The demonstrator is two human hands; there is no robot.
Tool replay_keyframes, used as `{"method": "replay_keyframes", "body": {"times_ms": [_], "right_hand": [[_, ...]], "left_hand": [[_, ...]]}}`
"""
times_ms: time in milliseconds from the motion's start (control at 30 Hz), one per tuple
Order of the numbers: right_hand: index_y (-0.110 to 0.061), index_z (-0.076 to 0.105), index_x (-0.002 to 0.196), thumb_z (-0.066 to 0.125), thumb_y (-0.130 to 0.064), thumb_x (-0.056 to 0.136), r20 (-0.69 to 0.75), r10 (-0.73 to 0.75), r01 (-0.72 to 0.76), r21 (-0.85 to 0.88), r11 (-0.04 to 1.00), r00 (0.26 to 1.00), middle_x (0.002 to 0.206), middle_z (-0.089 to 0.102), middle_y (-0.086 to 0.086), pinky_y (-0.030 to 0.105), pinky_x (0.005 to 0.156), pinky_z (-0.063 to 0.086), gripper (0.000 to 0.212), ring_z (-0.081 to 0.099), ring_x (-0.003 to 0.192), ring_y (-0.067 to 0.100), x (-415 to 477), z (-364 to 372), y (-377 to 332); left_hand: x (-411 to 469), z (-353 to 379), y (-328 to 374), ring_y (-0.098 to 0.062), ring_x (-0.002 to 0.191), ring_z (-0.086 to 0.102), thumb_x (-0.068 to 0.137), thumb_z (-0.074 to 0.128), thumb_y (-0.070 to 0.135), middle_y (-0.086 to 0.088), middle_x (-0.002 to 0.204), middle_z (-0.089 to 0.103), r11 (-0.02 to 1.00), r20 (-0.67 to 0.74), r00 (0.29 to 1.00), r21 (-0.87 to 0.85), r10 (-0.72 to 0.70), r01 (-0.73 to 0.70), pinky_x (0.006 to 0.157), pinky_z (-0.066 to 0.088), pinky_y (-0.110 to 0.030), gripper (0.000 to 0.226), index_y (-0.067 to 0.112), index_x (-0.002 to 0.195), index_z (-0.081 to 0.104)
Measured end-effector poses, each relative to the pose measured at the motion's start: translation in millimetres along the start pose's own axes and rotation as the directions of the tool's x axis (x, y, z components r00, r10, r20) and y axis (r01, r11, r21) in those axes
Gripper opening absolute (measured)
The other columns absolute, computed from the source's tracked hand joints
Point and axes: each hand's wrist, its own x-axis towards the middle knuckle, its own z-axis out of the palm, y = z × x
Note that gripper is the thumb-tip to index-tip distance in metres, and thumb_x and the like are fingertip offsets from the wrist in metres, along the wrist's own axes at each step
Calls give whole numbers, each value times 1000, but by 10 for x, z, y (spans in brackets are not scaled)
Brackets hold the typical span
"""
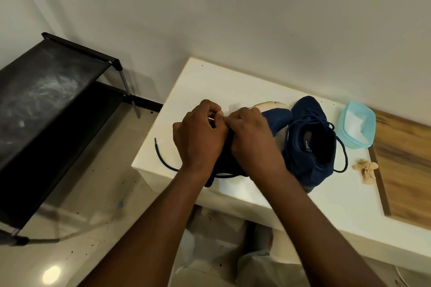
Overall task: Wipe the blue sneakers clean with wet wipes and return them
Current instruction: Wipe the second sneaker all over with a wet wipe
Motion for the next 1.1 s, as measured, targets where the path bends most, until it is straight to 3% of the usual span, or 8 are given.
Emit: {"method": "replay_keyframes", "body": {"times_ms": [67, 200, 367, 533, 700, 833, 967, 1100], "right_hand": [[-19, 73, 97, 58, 1, 78, 11, -34, 35, -52, 998, 999, 86, 65, 3, 34, 68, 39, 31, 48, 79, 24, 27, -57, 16], [-18, 76, 106, 59, -6, 88, -102, 235, -243, -84, 966, 967, 93, 67, 12, 44, 72, 52, 27, 55, 90, 37, 236, -317, 439], [-21, 72, 105, 54, -6, 90, 76, -21, 16, 66, 998, 997, 96, 69, 4, 43, 78, 50, 27, 59, 90, 28, 136, -196, -58], [-17, 68, 111, 56, -10, 91, -130, 324, -285, 250, 925, 937, 102, 70, 5, 41, 86, 50, 24, 61, 98, 24, 215, -322, 310], [-12, 63, 108, 56, -5, 92, -32, 87, -78, 228, 971, 996, 96, 65, 2, 43, 75, 50, 19, 59, 87, 27, 73, -237, -82], [-22, 53, 105, 57, -16, 91, -122, 337, -296, 267, 917, 934, 88, 63, -4, 46, 80, 50, 16, 61, 86, 25, 255, -331, 279], [-19, 57, 99, 57, -18, 96, -10, 119, -111, 294, 949, 993, 91, 61, 6, 41, 68, 50, 3, 57, 81, 24, 57, -147, -87], [-26, 55, 98, 59, -22, 90, -140, 291, -244, 280, 928, 947, 88, 64, -3, 45, 76, 50, 10, 59, 83, 19, 165, -268, 338]], "left_hand": [[-5, 3, -6, -10, 86, 65, 95, 64, 32, 16, 91, 69, 1000, 0, 1000, -7, 0, 0, 90, 44, -36, 2, 32, 97, 63], [-6, -1, 22, -9, 83, 63, 94, 64, 31, 15, 88, 69, 1000, -13, 1000, 5, 10, -10, 84, 33, -30, 1, 31, 95, 64], [-8, 3, -11, -7, 83, 63, 94, 65, 34, 15, 90, 70, 1000, -13, 1000, -3, 7, -7, 86, 35, -29, 6, 32, 99, 65], [-4, -5, 17, -7, 81, 63, 94, 64, 31, 15, 87, 69, 1000, -22, 1000, -9, 6, -6, 84, 33, -29, 4, 31, 98, 64], [-8, 13, 7, -7, 84, 64, 93, 64, 32, 15, 90, 70, 1000, -22, 1000, -2, -8, 8, 87, 38, -30, 8, 34, 101, 64], [-8, 11, 8, -8, 82, 63, 94, 64, 31, 15, 88, 69, 1000, -30, 1000, 1, -1, 1, 85, 36, -30, 6, 32, 99, 64], [-16, 18, 0, -7, 83, 64, 94, 64, 34, 15, 91, 70, 1000, -23, 1000, 6, -2, 2, 88, 37, -29, 8, 34, 101, 64], [-13, 4, 22, -7, 82, 63, 94, 64, 31, 15, 88, 69, 1000, -26, 1000, 0, 9, -9, 85, 33, -28, 5, 32, 99, 64]]}}
